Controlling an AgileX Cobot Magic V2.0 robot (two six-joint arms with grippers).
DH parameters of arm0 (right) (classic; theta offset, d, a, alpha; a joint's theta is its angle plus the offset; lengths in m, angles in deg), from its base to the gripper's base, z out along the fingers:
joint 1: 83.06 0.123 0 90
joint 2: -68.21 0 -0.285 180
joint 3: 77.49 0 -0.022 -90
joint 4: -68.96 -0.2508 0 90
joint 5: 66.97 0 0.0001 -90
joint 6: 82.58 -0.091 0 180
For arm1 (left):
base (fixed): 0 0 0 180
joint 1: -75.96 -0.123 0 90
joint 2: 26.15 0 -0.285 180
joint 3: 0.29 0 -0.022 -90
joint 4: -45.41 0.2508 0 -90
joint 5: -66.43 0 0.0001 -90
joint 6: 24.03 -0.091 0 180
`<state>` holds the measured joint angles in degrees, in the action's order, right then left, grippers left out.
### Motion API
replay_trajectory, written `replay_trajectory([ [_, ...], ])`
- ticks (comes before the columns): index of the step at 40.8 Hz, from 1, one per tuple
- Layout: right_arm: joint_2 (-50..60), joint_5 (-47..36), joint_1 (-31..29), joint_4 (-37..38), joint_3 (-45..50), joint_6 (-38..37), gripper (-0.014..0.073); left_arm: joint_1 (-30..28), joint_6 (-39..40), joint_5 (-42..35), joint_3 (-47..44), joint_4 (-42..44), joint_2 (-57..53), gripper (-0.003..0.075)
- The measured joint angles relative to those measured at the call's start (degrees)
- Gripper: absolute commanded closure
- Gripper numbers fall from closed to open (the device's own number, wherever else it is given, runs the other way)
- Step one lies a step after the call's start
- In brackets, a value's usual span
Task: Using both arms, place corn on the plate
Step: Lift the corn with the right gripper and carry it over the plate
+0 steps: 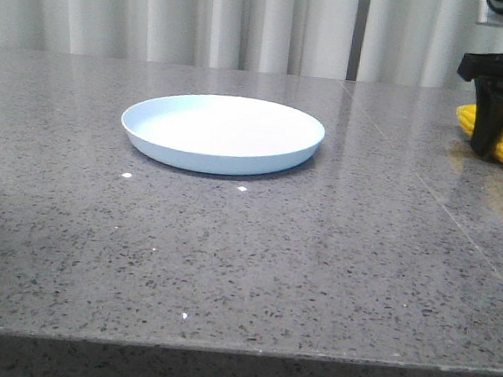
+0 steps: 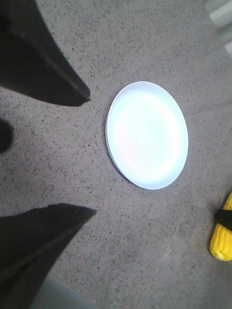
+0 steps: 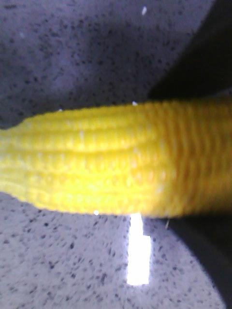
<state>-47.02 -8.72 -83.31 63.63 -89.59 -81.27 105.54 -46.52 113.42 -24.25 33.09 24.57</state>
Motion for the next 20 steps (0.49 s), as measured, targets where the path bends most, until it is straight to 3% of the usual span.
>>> replay_trajectory([
  [3,0.0,0.6,0.0,-0.2,-0.1,0.0,0.0345,0.0,0.0,0.0,0.0,0.0,0.0,0.0280],
  [13,2.1,1.3,0.3,-0.3,-0.1,0.0,0.0347,0.0,0.0,0.0,0.0,0.0,0.0,0.0280],
  [20,8.7,1.3,4.2,-0.3,-0.1,0.0,0.0347,0.0,0.0,0.0,0.0,0.0,0.0,0.0280],
])
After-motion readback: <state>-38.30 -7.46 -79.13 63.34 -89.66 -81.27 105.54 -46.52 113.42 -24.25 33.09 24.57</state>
